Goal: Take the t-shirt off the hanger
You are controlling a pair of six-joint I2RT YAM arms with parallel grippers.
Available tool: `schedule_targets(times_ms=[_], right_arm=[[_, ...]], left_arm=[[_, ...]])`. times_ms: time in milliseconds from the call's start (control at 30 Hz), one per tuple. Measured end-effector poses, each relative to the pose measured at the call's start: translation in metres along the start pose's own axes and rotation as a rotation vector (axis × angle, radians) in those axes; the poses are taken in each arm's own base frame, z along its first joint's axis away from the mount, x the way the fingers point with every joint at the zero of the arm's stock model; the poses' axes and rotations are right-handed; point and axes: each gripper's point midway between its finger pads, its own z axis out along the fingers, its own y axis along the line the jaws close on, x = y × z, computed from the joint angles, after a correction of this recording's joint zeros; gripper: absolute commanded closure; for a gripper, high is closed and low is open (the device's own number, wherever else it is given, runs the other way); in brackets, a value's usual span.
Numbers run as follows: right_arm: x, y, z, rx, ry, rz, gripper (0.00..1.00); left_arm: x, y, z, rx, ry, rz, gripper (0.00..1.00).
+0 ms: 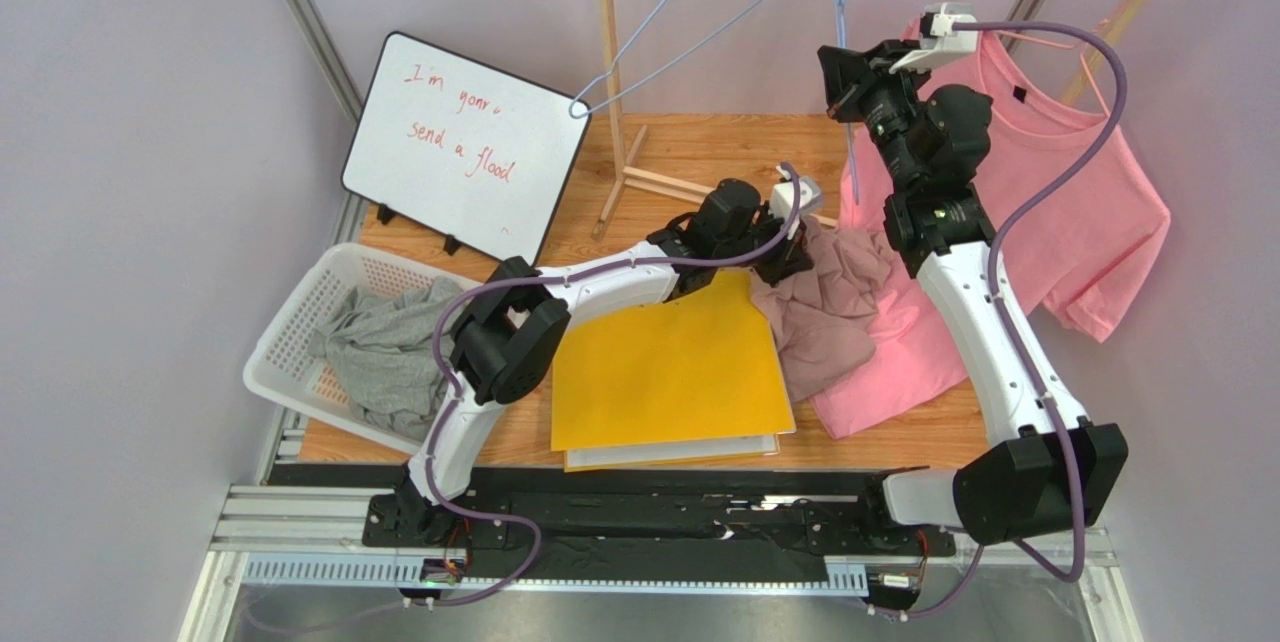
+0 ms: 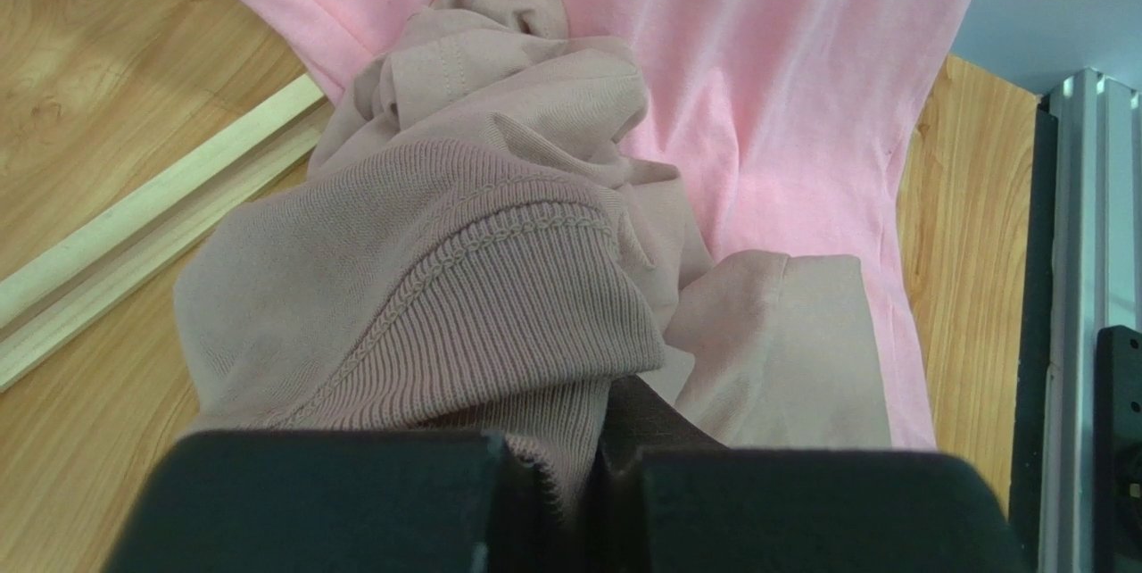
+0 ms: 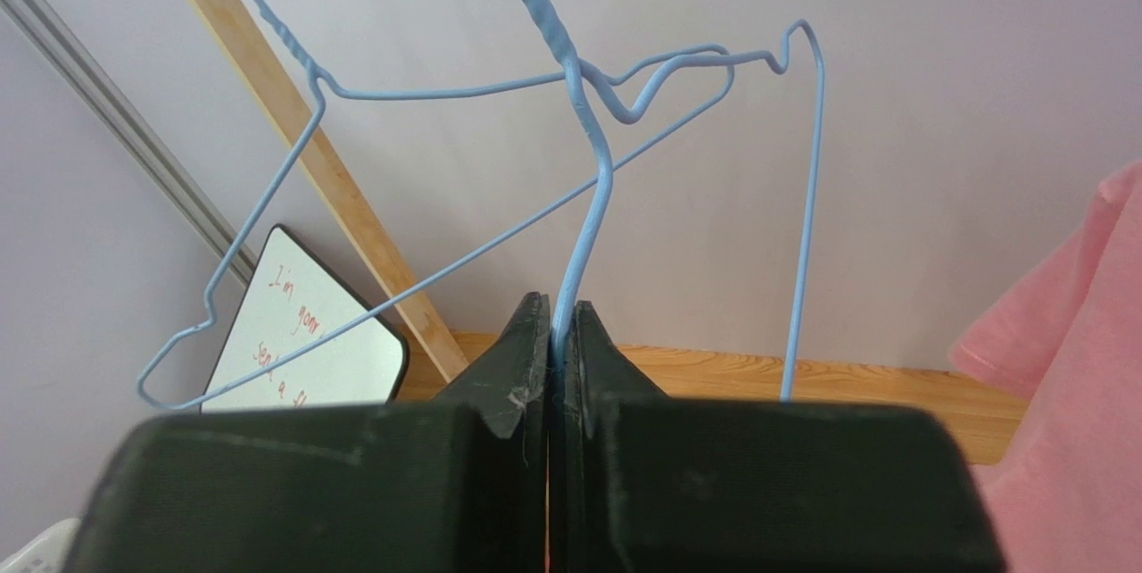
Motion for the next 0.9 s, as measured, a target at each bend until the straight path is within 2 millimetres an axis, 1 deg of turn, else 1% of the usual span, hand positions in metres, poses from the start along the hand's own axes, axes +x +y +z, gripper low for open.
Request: schedule_targets(times_ms=[333,700,800,900], right_arm=[[0.0,-0.004,0.011,0.008,-0.017,-0.014,1.0],[-0.021,0.003,0.007,-0.01,-0.087,-0.021,1.0],[-0.019,0.0,0.008,0.0,-0.085,-0.021,1.0],[-0.017,-0.008,0.013,0.02,-0.082,-0.019,1.0]], left_arm=[[-0.001,0.001,0.0,-0.004,-0.003,0.008,1.0],[-0.001,0.001,0.0,-0.004,-0.003,0.007,1.0],[-0.001,0.001,0.0,-0.003,-0.003,0.007,1.0],[-0.001,0.001,0.0,-0.003,-0.002,0.007,1.0]])
